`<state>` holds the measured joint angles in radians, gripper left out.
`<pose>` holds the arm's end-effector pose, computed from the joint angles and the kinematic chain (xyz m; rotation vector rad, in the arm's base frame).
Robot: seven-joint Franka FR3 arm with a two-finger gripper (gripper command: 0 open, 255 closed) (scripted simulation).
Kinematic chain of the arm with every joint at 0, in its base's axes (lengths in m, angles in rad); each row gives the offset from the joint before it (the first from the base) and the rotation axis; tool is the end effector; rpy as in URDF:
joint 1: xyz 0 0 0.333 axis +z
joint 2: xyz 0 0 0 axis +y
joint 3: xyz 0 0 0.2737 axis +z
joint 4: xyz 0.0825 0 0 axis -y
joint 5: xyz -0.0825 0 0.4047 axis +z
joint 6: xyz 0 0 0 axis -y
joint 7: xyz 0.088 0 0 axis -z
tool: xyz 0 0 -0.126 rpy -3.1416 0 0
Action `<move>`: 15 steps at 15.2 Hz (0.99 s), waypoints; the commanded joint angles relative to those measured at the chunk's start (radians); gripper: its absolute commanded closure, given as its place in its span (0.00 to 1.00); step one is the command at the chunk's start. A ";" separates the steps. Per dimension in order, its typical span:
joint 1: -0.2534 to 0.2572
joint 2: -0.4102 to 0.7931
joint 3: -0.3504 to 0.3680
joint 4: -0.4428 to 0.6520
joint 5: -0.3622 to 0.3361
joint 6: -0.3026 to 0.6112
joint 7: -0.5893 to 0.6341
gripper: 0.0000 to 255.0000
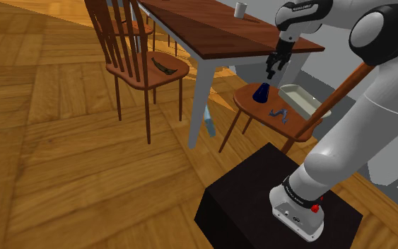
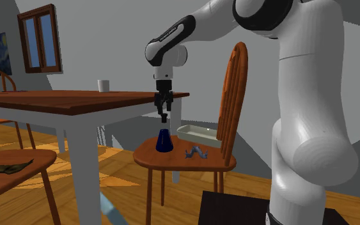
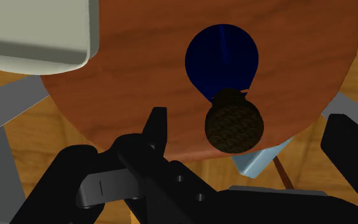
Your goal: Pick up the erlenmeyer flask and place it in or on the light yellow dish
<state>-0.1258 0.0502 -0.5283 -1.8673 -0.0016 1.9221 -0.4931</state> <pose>0.4719 -0.3588 0.4207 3.1029 -0.2484 -0.0077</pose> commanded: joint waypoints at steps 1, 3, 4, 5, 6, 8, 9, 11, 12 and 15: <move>-0.005 0.018 -0.003 -0.003 0.011 0.021 -0.010 0.00; -0.006 0.025 -0.003 -0.023 0.015 0.046 -0.013 0.00; -0.006 0.028 -0.003 -0.033 0.017 0.059 -0.014 0.00; -0.007 0.032 -0.003 -0.043 0.019 0.072 -0.016 0.00; -0.008 0.039 -0.003 -0.057 0.023 0.092 -0.019 0.00; -0.008 0.039 -0.003 -0.057 0.023 0.092 -0.019 0.00; -0.008 0.039 -0.003 -0.057 0.023 0.092 -0.019 0.00; -0.008 0.039 -0.003 -0.057 0.023 0.092 -0.019 0.00; -0.008 0.039 -0.003 -0.057 0.023 0.092 -0.019 0.00; -0.008 0.039 -0.003 -0.057 0.023 0.092 -0.019 1.00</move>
<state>-0.1334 0.0888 -0.5314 -1.9241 0.0215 2.0140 -0.5117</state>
